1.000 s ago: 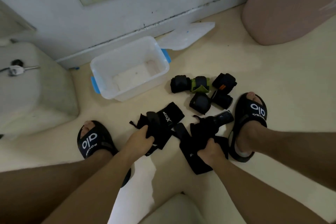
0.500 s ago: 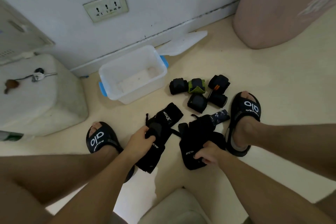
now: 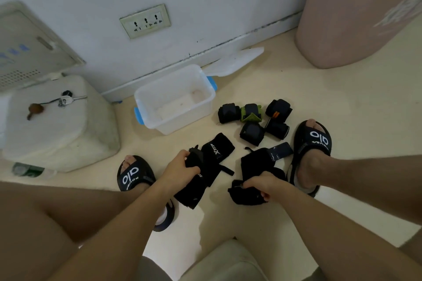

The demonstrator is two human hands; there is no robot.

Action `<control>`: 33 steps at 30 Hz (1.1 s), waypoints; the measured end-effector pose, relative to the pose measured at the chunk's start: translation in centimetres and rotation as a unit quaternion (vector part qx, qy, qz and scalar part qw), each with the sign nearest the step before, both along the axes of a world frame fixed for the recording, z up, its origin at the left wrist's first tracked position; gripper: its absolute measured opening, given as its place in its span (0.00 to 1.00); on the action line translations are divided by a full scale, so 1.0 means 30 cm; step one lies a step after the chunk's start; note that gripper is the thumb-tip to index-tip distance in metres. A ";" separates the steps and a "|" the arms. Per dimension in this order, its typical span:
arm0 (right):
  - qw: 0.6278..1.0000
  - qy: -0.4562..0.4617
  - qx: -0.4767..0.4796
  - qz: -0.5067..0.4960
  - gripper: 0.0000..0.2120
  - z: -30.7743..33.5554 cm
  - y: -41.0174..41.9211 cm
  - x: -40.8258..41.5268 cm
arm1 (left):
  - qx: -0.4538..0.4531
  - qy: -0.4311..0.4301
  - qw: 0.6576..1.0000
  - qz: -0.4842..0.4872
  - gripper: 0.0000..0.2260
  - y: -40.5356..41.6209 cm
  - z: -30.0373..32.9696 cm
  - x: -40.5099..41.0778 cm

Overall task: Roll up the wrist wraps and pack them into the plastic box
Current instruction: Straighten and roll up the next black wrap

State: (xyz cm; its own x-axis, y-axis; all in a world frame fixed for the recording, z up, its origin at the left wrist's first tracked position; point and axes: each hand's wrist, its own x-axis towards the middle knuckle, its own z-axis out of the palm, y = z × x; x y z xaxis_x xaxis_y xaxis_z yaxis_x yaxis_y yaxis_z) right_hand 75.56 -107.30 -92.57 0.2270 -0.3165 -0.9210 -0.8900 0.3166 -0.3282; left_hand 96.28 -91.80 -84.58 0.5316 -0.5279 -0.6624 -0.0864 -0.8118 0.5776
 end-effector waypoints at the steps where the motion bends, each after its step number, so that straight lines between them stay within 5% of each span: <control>1: 1.000 -0.007 -0.002 -0.001 0.28 0.025 -0.014 0.012 | -0.001 -0.004 1.000 -0.004 0.17 -0.006 0.015 0.008; 7: 0.994 -0.082 -0.017 0.073 0.17 0.248 -0.106 0.086 | -0.014 -0.049 0.998 -0.041 0.11 -0.061 0.173 0.054; 13: 0.985 -0.158 -0.009 0.072 0.16 0.537 -0.181 0.139 | -0.047 -0.099 0.992 -0.069 0.05 -0.147 0.413 0.109; 24: 0.944 -0.310 -0.068 0.089 0.23 1.042 -0.248 0.267 | -0.239 0.031 0.970 0.045 0.04 -0.228 0.736 0.133; 33: 0.911 -0.390 -0.132 -0.033 0.15 1.044 -0.288 0.342 | -0.324 0.064 0.937 0.111 0.04 -0.312 0.772 0.195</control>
State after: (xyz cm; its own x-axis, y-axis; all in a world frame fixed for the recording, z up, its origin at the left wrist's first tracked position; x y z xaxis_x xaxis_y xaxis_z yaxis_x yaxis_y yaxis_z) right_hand 85.81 -115.95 -61.25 0.7519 -0.5398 -0.3786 -0.3363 0.1799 -0.9244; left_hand 102.13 -101.16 -61.42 0.6142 -0.7273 -0.3063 0.1472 -0.2757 0.9499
